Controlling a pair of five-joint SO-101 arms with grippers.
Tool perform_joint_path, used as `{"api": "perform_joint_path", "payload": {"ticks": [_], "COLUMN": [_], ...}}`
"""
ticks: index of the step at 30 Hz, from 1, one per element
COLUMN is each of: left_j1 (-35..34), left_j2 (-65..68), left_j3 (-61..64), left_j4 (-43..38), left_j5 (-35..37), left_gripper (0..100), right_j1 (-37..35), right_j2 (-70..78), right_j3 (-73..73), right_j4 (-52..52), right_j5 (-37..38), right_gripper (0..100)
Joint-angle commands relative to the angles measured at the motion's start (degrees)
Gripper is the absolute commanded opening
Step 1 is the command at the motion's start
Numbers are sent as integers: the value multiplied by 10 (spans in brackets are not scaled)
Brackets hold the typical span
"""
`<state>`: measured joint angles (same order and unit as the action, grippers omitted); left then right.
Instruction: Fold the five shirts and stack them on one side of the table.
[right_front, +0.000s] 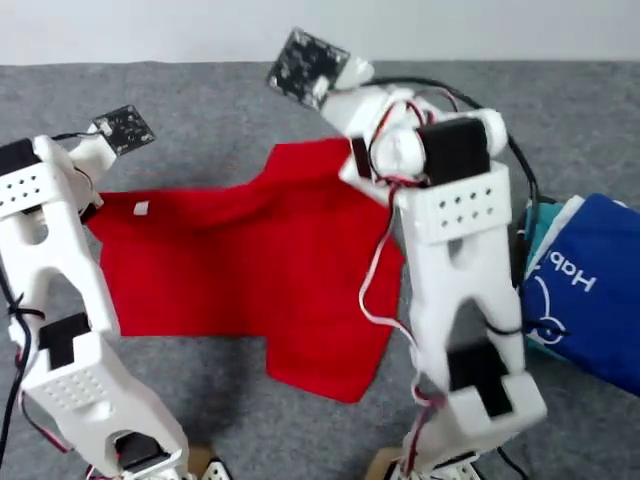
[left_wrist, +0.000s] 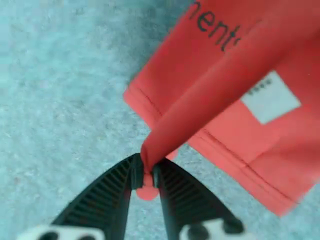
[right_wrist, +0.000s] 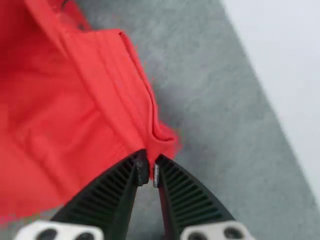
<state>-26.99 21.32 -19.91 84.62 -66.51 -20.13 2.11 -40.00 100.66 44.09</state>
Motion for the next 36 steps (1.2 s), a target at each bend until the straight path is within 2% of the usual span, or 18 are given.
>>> {"api": "perform_joint_path", "payload": {"ticks": [1,8,14,21,25,31,36], "left_j1": [-4,-24,-40,-41,-41,-53,-76], "left_j2": [0,29,58,88,87,22,-70], "left_j3": [-7,-7,-7,-7,-8,-32,-24], "left_j4": [34,72,72,70,73,153,159], "left_j5": [-57,-116,-119,-116,-116,-117,-120], "left_gripper": [5,5,7,66,76,127,127], "right_j1": [-7,-61,-109,-115,-115,-115,-111], "right_j2": [-102,-219,-298,-362,-376,-400,-400], "right_j3": [112,318,495,646,659,570,512], "right_j4": [22,17,-21,-73,-68,0,12], "right_j5": [-12,-38,-69,-65,-67,-108,-112], "right_gripper": [11,11,11,11,28,190,175]}}
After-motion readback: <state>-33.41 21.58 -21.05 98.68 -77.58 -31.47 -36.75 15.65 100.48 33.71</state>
